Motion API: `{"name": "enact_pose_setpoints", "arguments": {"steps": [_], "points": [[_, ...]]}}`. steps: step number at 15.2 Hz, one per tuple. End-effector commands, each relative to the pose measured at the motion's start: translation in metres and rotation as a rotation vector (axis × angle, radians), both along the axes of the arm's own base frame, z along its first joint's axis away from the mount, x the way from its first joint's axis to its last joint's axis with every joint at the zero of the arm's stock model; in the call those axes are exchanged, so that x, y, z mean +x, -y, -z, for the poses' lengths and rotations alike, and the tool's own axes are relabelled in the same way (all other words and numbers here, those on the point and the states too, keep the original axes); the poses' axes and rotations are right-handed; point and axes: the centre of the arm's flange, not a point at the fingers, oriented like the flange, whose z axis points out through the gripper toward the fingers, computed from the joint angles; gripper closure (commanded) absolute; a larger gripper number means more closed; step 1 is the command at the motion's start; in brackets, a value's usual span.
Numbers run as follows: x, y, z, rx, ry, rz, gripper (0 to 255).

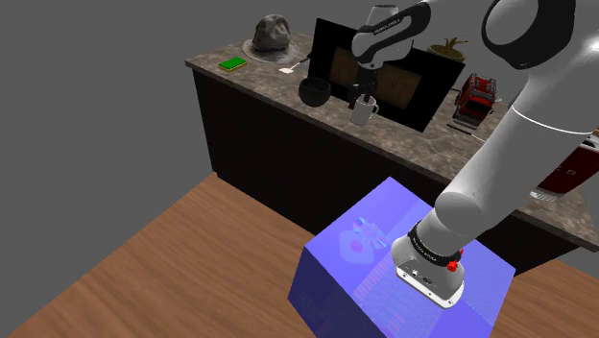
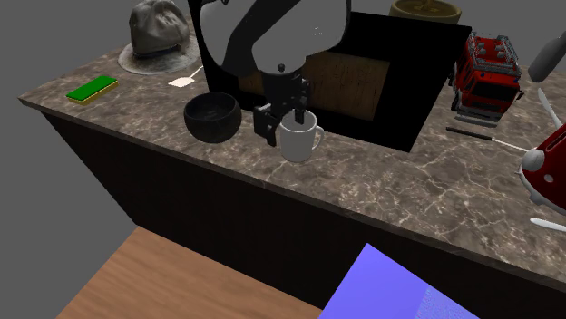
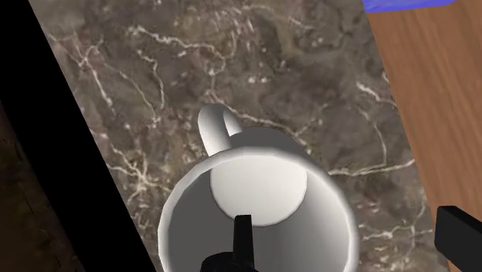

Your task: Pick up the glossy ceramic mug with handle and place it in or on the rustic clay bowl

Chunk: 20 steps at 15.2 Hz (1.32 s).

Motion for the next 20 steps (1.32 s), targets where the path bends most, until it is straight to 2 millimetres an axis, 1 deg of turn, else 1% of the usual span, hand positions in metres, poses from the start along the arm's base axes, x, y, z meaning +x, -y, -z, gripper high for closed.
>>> {"name": "enact_pose_setpoints", "arguments": {"steps": [1, 3, 10, 11, 20], "points": [[-0.0006, 0.0009, 0.0102, 0.0, 0.0, 0.0, 0], [-0.001, 0.0013, 0.0185, 0.0, 0.0, 0.0, 0], [-0.0009, 0.0014, 0.0185, 0.0, 0.0, 0.0, 0], [-0.0009, 0.0014, 0.0185, 0.0, 0.0, 0.0, 255], [-0.0009, 0.0013, 0.0185, 0.0, 0.0, 0.0, 255]]}}
